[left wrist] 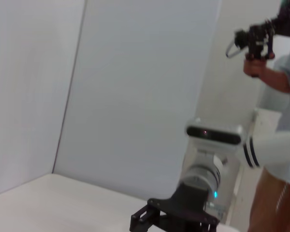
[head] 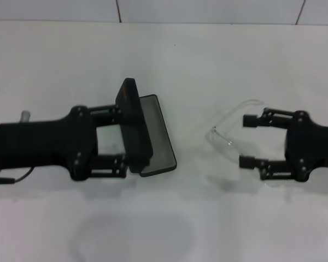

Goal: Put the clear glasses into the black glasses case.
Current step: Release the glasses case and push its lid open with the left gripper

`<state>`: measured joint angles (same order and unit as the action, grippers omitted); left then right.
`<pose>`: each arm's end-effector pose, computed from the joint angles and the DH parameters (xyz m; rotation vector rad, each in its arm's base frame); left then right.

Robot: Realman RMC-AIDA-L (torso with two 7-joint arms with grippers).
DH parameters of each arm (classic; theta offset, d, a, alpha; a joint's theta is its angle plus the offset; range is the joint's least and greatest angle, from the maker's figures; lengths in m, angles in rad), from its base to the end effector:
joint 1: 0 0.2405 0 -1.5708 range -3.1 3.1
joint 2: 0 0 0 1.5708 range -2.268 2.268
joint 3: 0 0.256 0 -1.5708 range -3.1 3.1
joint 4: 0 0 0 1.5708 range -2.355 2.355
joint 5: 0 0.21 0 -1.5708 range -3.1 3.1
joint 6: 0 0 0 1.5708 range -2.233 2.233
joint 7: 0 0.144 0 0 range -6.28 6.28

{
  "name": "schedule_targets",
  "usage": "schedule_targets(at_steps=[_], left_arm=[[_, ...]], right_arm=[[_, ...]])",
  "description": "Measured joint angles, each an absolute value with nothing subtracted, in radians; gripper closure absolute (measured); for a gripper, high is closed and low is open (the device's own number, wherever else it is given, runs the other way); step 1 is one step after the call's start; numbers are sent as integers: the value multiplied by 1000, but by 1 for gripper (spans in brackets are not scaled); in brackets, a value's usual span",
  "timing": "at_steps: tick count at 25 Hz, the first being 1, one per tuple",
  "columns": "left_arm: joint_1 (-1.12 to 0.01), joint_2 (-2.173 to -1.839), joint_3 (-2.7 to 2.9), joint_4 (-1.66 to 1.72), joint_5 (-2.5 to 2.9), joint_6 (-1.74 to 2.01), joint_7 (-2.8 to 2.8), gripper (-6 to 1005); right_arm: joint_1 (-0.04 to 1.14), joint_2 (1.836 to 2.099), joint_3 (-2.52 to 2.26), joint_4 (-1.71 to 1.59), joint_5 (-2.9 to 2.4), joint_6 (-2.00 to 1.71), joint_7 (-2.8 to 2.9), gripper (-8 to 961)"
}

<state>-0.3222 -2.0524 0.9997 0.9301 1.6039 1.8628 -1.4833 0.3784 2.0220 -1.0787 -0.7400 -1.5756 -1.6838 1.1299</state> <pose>-0.2246 0.2710 0.0342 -2.8994 -0.3978 -1.0661 0.2406 0.2918 0.0081 -2.8069 0.1242 0.9319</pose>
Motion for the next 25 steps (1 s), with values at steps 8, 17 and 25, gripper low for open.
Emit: schedule_targets(at_steps=[8, 17, 25], left_arm=[[-447, -2062, 974, 1017, 1670, 1807, -1829, 209], [-621, -2073, 1003, 1325, 2110, 1670, -2410, 211], [-739, -2082, 1201, 1447, 2469, 1644, -2809, 211]], right_arm=[[338, 2017, -973, -625, -1462, -1691, 1035, 168], [324, 2016, -954, -623, -1459, -1687, 1030, 168], [328, 2018, -946, -612, -1459, -1672, 1029, 168]])
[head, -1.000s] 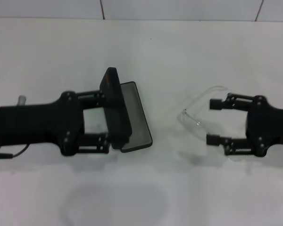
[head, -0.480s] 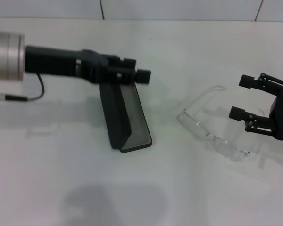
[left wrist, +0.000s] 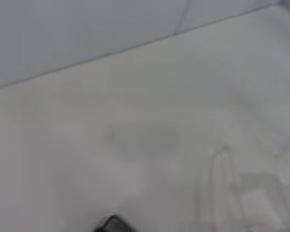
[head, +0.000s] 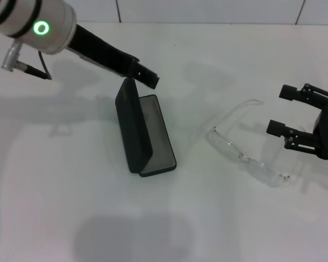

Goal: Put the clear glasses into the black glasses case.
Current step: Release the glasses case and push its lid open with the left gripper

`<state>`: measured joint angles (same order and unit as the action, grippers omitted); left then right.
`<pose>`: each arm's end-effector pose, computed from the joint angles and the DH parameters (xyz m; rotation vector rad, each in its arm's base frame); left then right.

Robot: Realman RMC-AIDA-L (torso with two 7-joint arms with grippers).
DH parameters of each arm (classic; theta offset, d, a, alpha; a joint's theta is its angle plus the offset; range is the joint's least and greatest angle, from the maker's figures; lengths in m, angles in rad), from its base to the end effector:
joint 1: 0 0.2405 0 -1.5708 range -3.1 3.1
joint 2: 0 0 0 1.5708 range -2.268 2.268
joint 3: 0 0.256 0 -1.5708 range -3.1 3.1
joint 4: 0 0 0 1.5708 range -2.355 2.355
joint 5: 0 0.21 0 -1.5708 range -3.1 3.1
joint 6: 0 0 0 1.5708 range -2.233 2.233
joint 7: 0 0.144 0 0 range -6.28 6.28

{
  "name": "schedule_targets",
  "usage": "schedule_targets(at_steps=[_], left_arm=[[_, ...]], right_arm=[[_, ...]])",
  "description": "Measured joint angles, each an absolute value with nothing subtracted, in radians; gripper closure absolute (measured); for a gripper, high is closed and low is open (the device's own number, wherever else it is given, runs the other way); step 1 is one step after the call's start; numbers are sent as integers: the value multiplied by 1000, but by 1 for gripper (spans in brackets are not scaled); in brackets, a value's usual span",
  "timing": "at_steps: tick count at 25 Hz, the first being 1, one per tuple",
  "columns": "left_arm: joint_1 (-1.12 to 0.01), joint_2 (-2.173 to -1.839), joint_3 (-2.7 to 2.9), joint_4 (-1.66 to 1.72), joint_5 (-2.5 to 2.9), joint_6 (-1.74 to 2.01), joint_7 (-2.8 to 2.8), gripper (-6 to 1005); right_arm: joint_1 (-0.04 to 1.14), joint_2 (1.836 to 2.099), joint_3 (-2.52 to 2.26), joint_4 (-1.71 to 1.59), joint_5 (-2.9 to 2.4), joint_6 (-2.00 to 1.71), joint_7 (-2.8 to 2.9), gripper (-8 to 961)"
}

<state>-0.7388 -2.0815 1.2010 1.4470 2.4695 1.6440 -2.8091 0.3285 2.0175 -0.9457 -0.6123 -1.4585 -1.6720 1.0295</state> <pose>-0.1095 0.3756 0.0341 -2.5314 -1.1463 0.1136 0.2703 0.2876 0.0269 -2.5246 0.2431 1.0470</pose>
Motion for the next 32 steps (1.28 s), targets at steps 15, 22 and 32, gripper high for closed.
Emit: schedule_targets(at_steps=[15, 22, 32], left_arm=[[-885, -2088, 1365, 1206, 2661, 1587, -2972, 212], [-900, -2089, 1366, 1152, 2663, 1542, -2994, 211], [-916, -2088, 1366, 1090, 2664, 1513, -3000, 213]], right_arm=[[338, 2018, -948, -582, -1451, -1621, 1027, 169], [343, 2020, -946, -581, -1448, -1637, 1026, 169], [348, 2022, -947, -575, -1447, -1637, 1015, 169]])
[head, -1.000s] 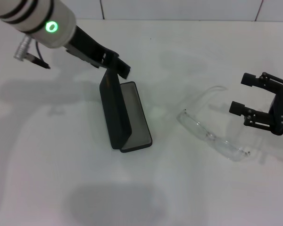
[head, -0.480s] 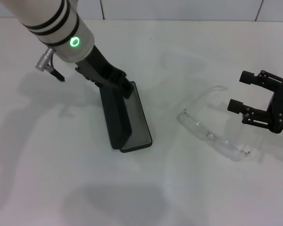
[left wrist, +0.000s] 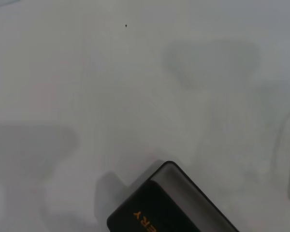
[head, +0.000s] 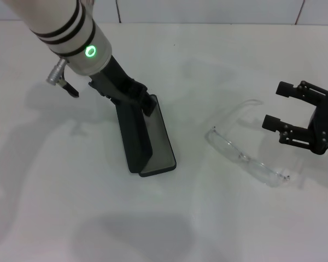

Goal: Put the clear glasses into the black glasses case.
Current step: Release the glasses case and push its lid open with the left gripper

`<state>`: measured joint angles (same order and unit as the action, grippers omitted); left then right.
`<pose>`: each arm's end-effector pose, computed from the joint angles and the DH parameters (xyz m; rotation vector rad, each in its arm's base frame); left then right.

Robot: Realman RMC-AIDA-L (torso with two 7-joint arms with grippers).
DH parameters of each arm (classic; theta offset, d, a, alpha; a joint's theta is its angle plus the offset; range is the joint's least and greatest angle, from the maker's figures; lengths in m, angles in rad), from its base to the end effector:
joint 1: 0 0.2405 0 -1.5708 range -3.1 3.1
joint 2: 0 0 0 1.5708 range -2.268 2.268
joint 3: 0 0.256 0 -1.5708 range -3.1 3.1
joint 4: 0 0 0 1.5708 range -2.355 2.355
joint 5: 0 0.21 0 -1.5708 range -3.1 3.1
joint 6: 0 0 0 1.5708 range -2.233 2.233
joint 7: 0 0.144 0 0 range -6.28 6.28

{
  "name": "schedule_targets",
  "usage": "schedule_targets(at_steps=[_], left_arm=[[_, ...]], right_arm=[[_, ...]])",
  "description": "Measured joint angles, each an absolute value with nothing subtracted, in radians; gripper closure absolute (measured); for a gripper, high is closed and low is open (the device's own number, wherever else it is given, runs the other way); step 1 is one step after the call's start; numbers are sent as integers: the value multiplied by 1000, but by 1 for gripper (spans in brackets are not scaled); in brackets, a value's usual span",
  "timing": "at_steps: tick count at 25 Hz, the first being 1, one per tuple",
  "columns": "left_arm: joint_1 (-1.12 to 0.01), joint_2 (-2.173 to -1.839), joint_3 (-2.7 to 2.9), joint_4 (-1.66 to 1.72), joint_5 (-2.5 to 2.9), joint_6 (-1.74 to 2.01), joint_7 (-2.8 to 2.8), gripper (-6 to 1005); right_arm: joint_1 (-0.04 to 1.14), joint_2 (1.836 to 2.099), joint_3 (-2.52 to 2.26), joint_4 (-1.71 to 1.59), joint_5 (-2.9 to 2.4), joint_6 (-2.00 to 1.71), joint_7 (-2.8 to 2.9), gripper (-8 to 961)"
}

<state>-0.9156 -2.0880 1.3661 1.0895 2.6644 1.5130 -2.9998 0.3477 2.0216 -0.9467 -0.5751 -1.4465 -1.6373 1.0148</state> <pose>-0.1228 0.3978 -0.0245 -2.3571 -1.2759 0.4714 0.2704 0.2936 0.0210 -2.5028 0.2695 1.0427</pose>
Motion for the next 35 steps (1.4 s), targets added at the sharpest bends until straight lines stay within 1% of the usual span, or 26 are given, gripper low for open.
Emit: schedule_targets(at_steps=[21, 29, 35], left_arm=[[-919, -2089, 1368, 1050, 2680, 1490, -3002, 280], [-953, -2091, 1376, 1047, 2679, 1522, -3009, 308], [-957, -2091, 1383, 1042, 2680, 1523, -3010, 329]], right_arm=[[353, 2022, -946, -549, -1446, -1634, 1005, 168], [358, 2020, -946, -540, -1437, -1632, 1005, 169], [363, 2020, -946, -533, -1436, -1630, 1003, 168]])
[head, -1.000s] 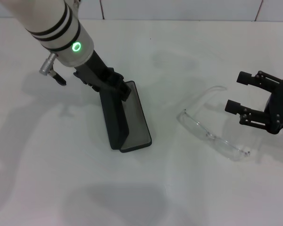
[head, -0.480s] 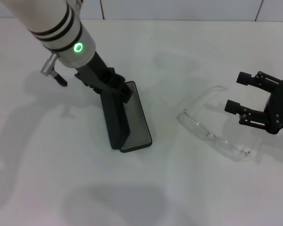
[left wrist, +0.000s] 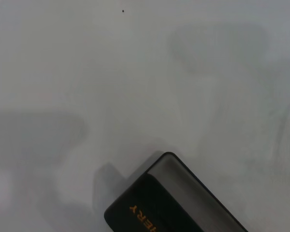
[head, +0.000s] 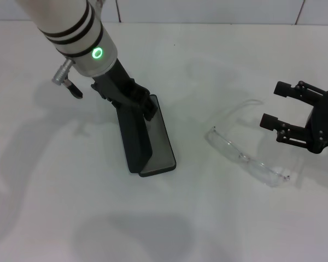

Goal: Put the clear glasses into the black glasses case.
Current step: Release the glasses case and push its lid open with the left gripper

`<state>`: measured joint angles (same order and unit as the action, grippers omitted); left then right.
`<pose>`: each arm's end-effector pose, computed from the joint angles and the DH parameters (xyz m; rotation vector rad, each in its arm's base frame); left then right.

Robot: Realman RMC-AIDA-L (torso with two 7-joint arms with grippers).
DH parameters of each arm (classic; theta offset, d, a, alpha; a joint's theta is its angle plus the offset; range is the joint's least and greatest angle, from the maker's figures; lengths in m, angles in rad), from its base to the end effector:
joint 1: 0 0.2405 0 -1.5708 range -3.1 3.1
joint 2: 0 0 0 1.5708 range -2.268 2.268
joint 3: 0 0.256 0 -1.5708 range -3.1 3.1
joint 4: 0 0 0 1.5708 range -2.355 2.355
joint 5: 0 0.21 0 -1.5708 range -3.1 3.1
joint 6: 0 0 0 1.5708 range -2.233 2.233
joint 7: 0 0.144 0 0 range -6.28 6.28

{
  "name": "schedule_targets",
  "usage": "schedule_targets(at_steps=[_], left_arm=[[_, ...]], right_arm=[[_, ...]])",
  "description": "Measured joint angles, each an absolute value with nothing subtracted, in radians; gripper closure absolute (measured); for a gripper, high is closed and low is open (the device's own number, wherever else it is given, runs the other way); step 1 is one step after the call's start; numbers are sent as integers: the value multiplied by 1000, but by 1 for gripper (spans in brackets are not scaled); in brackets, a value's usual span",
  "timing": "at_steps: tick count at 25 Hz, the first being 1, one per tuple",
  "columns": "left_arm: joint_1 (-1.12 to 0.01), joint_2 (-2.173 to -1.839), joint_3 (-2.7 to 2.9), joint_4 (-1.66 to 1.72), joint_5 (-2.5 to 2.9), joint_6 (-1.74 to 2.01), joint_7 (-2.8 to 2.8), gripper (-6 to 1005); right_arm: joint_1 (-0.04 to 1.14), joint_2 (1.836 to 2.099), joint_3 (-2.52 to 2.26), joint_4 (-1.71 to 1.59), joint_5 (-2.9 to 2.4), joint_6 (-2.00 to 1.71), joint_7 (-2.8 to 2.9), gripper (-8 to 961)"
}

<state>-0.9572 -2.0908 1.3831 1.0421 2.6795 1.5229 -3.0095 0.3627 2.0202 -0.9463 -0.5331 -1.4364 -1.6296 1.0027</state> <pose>-0.1186 0.3979 -0.0312 -2.3585 -1.2627 0.5375 0.2710 0.2952 0.0167 -2.4936 0.2944 1.0559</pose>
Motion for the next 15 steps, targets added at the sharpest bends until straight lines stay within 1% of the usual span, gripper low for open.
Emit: schedule_targets(at_steps=[15], left_arm=[[-962, -2090, 1407, 1028, 2699, 1516, -2996, 381]], right_arm=[[370, 2020, -946, -531, -1434, -1621, 1000, 168]])
